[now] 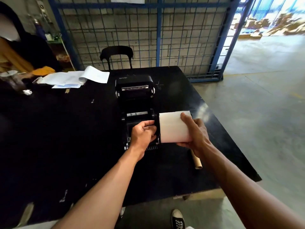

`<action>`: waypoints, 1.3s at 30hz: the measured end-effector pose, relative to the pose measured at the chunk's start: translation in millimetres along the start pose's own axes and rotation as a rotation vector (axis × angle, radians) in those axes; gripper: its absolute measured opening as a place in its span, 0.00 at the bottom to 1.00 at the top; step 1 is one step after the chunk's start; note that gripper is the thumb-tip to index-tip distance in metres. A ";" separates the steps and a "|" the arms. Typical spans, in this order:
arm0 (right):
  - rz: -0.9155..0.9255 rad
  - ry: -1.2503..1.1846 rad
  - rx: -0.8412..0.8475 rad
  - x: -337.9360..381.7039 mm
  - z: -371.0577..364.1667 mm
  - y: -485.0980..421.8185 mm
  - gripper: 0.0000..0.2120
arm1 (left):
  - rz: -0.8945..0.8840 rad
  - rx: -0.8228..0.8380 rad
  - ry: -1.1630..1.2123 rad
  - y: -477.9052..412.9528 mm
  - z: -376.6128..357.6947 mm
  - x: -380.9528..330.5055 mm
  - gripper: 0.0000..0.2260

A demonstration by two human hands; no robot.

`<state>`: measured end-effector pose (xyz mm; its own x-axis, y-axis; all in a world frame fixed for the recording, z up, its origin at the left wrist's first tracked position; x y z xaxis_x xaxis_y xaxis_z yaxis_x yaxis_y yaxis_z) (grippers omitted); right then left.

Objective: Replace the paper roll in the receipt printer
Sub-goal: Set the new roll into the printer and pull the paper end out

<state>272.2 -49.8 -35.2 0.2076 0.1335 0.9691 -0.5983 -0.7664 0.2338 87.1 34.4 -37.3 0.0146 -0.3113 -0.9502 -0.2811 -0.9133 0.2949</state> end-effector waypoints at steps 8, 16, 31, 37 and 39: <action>0.027 -0.026 0.015 -1.9 -24.2 27.6 0.28 | 0.001 0.034 0.037 33.1 20.4 -15.5 0.12; 0.017 0.021 0.037 -12.1 -66.6 44.5 0.34 | -0.106 0.053 -0.153 47.7 49.1 -14.1 0.09; 0.091 0.325 0.318 -6.3 -135.0 -7.4 0.22 | -0.167 -0.111 -0.170 -15.7 121.2 -21.2 0.16; 0.073 0.376 0.339 3.2 -132.0 -51.0 0.32 | -0.137 -0.106 -0.217 -64.5 106.6 -31.2 0.17; 0.077 0.429 0.351 7.0 -129.9 -65.3 0.33 | -0.118 -0.113 -0.241 -81.1 101.7 -34.3 0.16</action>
<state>212.2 82.8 -33.5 -0.2039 0.2562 0.9449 -0.2903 -0.9375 0.1916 11.8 145.9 -38.9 -0.1911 -0.1427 -0.9712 -0.1817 -0.9671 0.1778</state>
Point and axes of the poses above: each hand's wrist, its own y-axis away from the middle knuckle, its own z-axis out of the back of the hand, x = y × z, the point moved 6 cm from there along -y, towards the middle knuckle, and after that the axes turned 5 degrees about z, right-handed, at the moved point
